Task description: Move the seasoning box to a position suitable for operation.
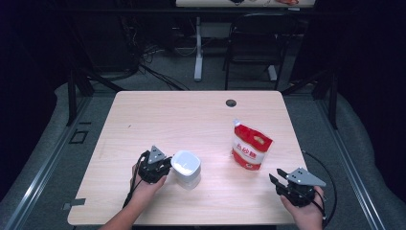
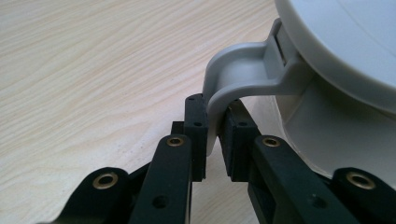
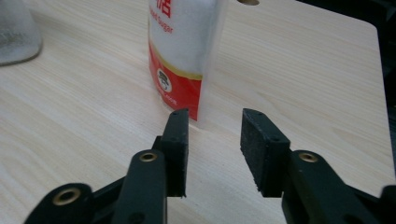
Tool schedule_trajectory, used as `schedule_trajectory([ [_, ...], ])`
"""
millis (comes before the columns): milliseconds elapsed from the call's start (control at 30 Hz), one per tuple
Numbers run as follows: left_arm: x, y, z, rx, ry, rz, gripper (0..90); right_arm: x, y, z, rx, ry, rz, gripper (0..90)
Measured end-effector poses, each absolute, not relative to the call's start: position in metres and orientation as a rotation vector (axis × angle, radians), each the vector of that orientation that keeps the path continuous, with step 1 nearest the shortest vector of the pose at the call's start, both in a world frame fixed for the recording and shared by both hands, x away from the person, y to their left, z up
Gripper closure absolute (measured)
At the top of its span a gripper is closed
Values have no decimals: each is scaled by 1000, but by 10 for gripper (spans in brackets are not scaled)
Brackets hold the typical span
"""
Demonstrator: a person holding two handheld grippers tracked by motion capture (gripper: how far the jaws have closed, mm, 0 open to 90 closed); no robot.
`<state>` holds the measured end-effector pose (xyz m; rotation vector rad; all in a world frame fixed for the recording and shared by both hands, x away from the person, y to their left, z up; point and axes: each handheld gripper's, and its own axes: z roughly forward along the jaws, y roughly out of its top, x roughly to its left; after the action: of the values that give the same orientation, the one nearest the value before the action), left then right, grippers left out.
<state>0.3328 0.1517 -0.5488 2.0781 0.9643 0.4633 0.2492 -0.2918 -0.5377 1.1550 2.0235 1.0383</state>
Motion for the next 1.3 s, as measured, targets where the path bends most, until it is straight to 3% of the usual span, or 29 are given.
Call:
schedule_trajectory([
  [233,328,141,-549,2084,947,441,822,249,-288,-536,1143,2049,1058,716],
  [767,321,128,-549,2094,897,429,821,248,-285,-535,1119,2065,1066,714],
  [1300,315,132,-550,2069,912,371,805,239,-268,-523,1012,2067,1122,784],
])
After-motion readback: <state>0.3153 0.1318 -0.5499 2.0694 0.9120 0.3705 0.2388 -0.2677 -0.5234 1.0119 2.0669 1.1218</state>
